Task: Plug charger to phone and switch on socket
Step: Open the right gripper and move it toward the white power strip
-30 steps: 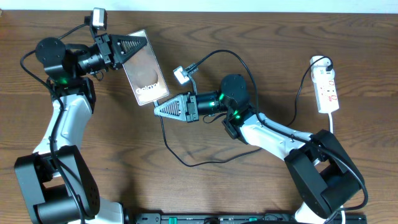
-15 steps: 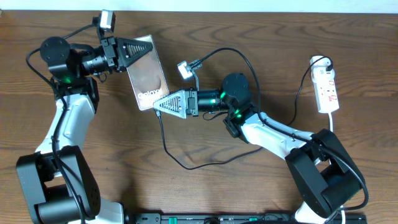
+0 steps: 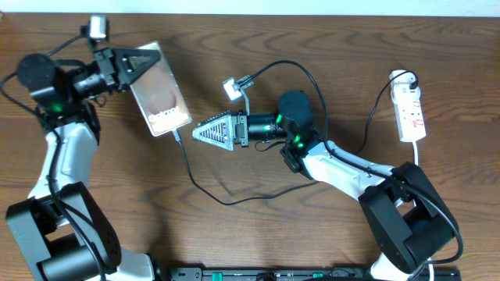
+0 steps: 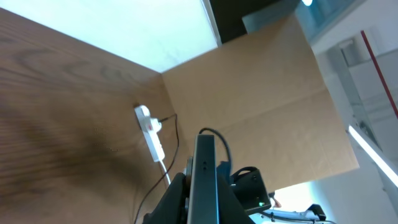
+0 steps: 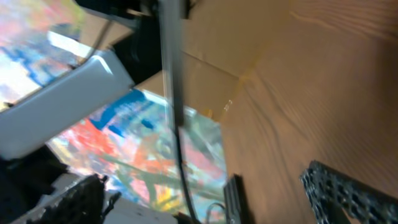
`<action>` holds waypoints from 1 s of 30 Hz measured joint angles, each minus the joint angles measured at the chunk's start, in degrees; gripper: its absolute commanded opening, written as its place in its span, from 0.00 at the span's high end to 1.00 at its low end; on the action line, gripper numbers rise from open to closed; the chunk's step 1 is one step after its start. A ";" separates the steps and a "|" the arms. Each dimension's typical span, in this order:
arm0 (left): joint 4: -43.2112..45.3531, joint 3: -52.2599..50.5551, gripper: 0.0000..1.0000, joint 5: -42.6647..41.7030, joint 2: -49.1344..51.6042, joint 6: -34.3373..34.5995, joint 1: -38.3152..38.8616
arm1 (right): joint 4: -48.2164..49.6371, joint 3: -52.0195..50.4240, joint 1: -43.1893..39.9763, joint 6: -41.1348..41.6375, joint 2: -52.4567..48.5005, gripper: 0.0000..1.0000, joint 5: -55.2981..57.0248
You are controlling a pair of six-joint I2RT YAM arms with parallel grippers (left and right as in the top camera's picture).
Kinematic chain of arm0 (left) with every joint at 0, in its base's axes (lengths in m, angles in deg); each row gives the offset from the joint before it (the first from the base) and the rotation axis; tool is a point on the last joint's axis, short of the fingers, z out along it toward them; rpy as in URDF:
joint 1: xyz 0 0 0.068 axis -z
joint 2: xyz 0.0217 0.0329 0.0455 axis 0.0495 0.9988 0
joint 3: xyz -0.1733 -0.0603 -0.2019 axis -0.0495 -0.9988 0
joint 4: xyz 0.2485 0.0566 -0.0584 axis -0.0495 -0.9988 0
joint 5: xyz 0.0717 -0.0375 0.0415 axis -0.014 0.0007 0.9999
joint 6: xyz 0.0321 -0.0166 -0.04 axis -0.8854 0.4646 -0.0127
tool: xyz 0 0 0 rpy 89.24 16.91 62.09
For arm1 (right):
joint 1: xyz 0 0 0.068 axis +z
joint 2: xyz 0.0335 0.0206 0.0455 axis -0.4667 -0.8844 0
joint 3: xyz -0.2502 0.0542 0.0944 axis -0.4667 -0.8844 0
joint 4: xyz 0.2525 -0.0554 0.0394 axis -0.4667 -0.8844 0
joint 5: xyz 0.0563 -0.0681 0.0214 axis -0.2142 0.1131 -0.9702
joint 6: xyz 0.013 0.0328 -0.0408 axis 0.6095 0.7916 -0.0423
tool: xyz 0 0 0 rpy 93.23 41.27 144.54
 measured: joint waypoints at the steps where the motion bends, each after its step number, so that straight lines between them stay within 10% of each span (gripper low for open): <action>1: -0.11 0.00 0.93 -0.02 0.00 0.00 -0.70 | -3.15 0.13 -0.07 -1.05 0.00 0.01 0.26; 19: -0.09 -2.40 0.93 -0.83 0.00 -2.75 -1.40 | -70.23 1.07 -11.21 -27.19 11.78 0.01 29.38; 30: -12.90 -17.07 0.92 9.70 -0.02 -14.99 4.68 | -79.69 1.55 -11.21 -30.51 31.34 0.01 46.97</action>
